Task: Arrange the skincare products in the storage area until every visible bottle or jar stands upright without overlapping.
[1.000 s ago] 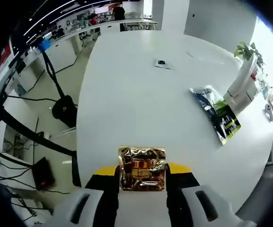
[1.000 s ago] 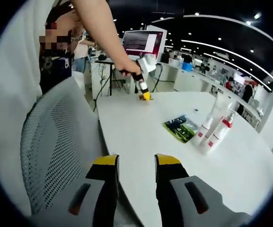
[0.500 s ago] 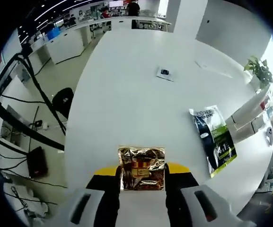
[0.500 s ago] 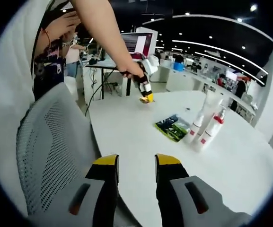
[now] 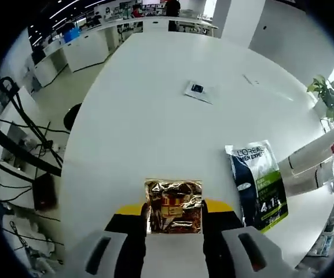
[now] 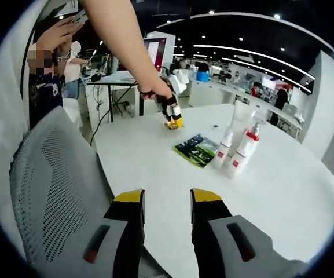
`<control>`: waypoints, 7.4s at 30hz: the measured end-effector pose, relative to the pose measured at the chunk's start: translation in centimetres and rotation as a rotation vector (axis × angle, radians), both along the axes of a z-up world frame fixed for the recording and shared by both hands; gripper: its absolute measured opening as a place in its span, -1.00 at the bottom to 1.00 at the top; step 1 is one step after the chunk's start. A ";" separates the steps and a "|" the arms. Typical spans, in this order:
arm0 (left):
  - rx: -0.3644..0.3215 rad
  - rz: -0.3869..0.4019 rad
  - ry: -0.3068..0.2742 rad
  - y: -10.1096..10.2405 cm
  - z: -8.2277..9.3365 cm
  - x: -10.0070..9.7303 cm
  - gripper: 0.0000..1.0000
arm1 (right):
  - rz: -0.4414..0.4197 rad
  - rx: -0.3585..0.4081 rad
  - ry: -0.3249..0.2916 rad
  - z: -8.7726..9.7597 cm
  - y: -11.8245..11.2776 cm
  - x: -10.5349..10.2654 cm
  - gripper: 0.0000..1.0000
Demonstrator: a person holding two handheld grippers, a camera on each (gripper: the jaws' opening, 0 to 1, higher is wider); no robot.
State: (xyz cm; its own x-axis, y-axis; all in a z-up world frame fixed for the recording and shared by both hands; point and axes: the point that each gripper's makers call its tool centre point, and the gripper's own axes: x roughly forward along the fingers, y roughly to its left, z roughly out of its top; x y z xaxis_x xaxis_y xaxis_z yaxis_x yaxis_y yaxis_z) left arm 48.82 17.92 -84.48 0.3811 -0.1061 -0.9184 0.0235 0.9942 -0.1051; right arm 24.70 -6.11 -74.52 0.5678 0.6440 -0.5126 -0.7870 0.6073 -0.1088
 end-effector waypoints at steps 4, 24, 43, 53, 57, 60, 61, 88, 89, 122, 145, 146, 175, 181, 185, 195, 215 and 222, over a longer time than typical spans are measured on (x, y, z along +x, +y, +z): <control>-0.042 0.014 0.010 -1.3 -0.2 0.6 -0.24 | -0.008 -0.005 0.005 -0.1 -0.2 0.1 -0.42; -0.007 0.080 0.004 -3.1 -1.2 2.9 -0.23 | -0.009 -0.038 0.002 -0.4 -0.4 0.1 -0.41; 0.018 0.144 0.018 -3.2 -1.6 2.9 -0.19 | 0.004 -0.064 -0.008 -0.7 -0.3 0.0 -0.42; 0.003 0.147 0.004 -3.3 -1.6 2.9 -0.06 | 0.008 -0.072 -0.012 -0.8 -0.3 0.0 -0.42; 0.012 0.143 0.009 -3.1 -1.6 2.6 0.02 | 0.011 -0.074 -0.013 -0.8 -0.3 0.0 -0.42; 0.009 0.158 -0.008 -2.7 -1.1 2.8 0.08 | 0.011 -0.074 -0.012 -0.8 -0.3 0.0 -0.42; -0.007 0.172 -0.014 -2.6 -0.9 3.1 0.10 | 0.012 -0.075 -0.014 -0.8 -0.3 0.0 -0.42; 0.023 -0.086 -0.188 -5.9 3.3 15.0 0.44 | 0.006 -0.095 0.015 -1.6 -0.6 0.0 -0.42; 0.022 -0.095 -0.183 -6.2 3.2 15.2 0.46 | 0.007 -0.094 0.018 -1.6 -0.6 0.0 -0.42; 0.043 -0.442 -0.161 -8.6 -1.9 19.5 0.02 | 0.009 -0.132 0.052 -2.6 -0.8 -0.1 -0.44; 0.038 -0.474 -0.129 -7.6 -2.2 20.6 0.06 | -0.015 -0.141 0.049 -2.6 -1.2 0.2 -0.49; 0.038 -0.473 -0.128 -7.7 -2.2 20.6 0.03 | -0.014 -0.141 0.045 -2.6 -1.2 0.2 -0.49; -0.078 -0.374 -0.185 -8.2 6.3 10.1 -0.15 | 0.012 -0.121 -0.026 -1.3 -0.7 0.1 -0.49; -0.125 -0.334 -0.211 -8.4 7.5 5.6 -0.15 | 0.021 -0.122 -0.045 -1.1 -0.6 0.0 -0.48; -0.166 -0.300 -0.239 -8.8 8.3 2.2 -0.15 | 0.028 -0.106 -0.054 -0.8 -0.4 0.0 -0.48; -0.320 -0.212 -0.280 -10.6 7.0 -7.8 -0.15 | 0.074 -0.089 -0.025 -0.9 0.4 -0.7 -0.47; -0.677 0.005 -0.312 -16.6 7.4 -19.6 -0.15 | 0.003 0.156 0.251 -0.3 1.0 -0.1 -0.35; -0.880 0.120 -0.344 -18.0 10.4 -20.0 -0.15 | -0.039 0.266 0.290 0.8 1.9 0.7 -0.37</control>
State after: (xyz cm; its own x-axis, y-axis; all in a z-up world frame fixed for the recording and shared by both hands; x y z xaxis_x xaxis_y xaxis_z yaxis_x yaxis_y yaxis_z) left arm 28.77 -0.06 -74.11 0.6691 -0.6482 -0.3635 0.0952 0.5598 -0.8232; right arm 25.37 -4.24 -73.72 0.4506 0.7569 -0.4732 -0.7378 0.6142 0.2799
